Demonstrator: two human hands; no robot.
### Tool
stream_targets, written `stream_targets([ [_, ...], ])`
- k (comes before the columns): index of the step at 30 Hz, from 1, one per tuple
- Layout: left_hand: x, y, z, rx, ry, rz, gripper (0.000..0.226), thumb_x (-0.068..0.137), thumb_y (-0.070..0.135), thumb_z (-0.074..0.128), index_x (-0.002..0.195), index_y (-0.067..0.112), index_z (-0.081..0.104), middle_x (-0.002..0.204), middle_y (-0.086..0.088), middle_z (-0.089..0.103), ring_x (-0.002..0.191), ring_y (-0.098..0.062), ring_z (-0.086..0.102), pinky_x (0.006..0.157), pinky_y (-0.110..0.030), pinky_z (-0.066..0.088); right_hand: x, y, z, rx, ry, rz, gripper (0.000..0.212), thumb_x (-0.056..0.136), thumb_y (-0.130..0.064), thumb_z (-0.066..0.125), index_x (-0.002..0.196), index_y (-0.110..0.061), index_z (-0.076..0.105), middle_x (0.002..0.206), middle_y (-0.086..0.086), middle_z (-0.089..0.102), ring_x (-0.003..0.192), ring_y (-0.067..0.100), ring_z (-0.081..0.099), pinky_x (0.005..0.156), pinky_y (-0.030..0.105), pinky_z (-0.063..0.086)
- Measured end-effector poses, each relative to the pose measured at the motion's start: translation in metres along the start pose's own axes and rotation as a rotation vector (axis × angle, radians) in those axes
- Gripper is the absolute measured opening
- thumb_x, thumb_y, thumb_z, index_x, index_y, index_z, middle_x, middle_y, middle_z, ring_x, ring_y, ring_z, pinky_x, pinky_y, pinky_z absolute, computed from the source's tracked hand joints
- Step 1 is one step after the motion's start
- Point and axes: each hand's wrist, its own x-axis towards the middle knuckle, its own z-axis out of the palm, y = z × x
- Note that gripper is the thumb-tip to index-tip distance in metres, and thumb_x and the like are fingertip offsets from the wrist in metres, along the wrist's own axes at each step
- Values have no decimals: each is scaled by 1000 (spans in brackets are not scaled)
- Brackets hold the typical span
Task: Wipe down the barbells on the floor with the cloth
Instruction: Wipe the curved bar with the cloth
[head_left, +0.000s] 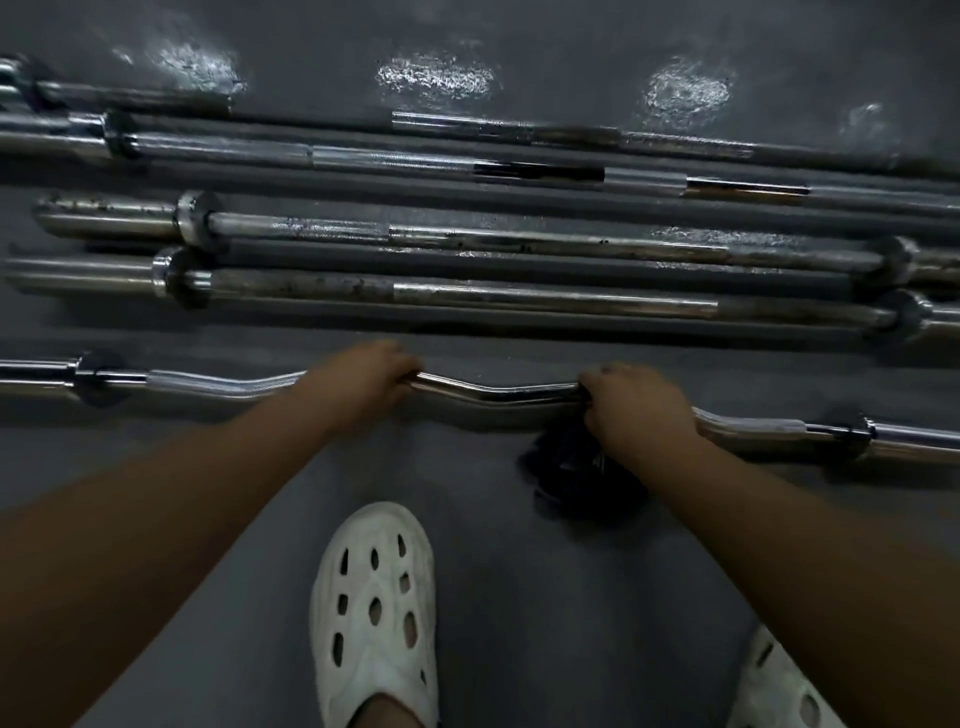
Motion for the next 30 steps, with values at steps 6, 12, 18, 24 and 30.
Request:
stream_targets([
  [6, -9, -2, 13, -36, -27, -3, 32, 95, 30, 61, 123, 16, 64, 115, -11, 57, 110, -30, 53, 90, -32, 40, -6, 7, 24, 54, 61, 19, 24, 93, -30, 57, 115, -22, 63, 127, 7, 44, 105, 30, 56, 77, 41, 54],
  [12, -29, 4, 32, -47, 57, -36, 32, 94, 29, 61, 125, 18, 65, 116, -8, 59, 111, -29, 51, 91, -36, 43, -25, 10, 34, 106, 72, 8, 27, 89, -29, 61, 115, -19, 61, 114, 9, 48, 96, 32, 59, 71, 38, 52],
  [18, -36, 9, 35, 0, 120, -3, 29, 91, 24, 65, 119, 17, 67, 111, -7, 62, 103, -31, 55, 87, -39, 46, -86, 3, 52, 231, 58, 104, 45, 83, -26, 63, 126, -26, 48, 126, 7, 44, 94, 33, 63, 67, 40, 52],
  [24, -35, 13, 35, 70, 93, -23, 28, 92, 24, 64, 119, 17, 67, 114, -9, 62, 102, -33, 58, 85, -40, 46, -154, -1, 95, 381, 76, 269, 60, 86, -65, 51, 138, -34, 50, 142, 9, 39, 128, 33, 44, 92, 48, 50],
  [30, -16, 50, -6, 385, -331, -94, 41, 94, 35, 59, 133, 27, 51, 130, -3, 55, 117, -22, 54, 95, -33, 46, -163, 2, 97, 239, -78, 1, 63, 92, -40, 57, 150, -40, 31, 159, 7, 24, 137, 36, 32, 99, 48, 46],
])
